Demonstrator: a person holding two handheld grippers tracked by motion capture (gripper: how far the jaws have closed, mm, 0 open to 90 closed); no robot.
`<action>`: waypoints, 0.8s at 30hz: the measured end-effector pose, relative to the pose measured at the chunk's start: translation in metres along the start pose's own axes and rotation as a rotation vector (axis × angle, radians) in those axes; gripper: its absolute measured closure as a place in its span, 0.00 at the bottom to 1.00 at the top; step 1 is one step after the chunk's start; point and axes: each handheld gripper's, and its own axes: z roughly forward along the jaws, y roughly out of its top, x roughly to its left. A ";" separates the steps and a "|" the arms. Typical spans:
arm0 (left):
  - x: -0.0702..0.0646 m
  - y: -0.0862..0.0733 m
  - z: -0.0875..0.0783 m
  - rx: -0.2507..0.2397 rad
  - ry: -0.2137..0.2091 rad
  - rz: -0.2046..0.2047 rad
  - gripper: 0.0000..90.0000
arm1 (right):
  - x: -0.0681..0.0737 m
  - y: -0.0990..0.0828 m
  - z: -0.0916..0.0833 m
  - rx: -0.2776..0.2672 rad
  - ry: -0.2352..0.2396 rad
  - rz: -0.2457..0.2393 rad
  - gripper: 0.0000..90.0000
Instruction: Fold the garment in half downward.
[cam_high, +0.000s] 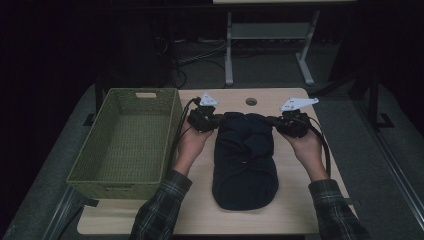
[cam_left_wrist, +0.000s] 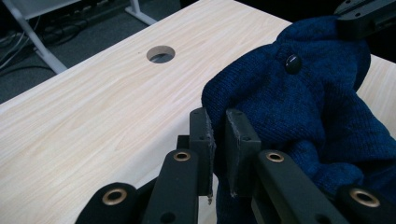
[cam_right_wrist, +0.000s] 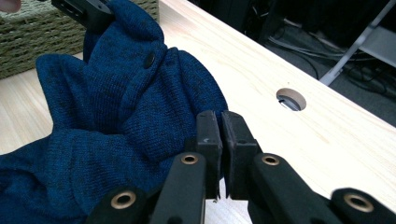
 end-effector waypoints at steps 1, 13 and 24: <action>-0.001 -0.001 -0.001 -0.004 0.000 0.010 0.91 | 0.001 -0.001 -0.002 -0.003 0.005 0.001 0.96; -0.003 0.015 -0.018 -0.064 0.007 0.033 0.91 | 0.006 0.010 -0.019 -0.057 -0.012 -0.012 0.96; -0.032 -0.012 -0.044 -0.058 -0.073 0.070 0.91 | 0.038 -0.022 -0.041 -0.066 0.053 -0.015 0.96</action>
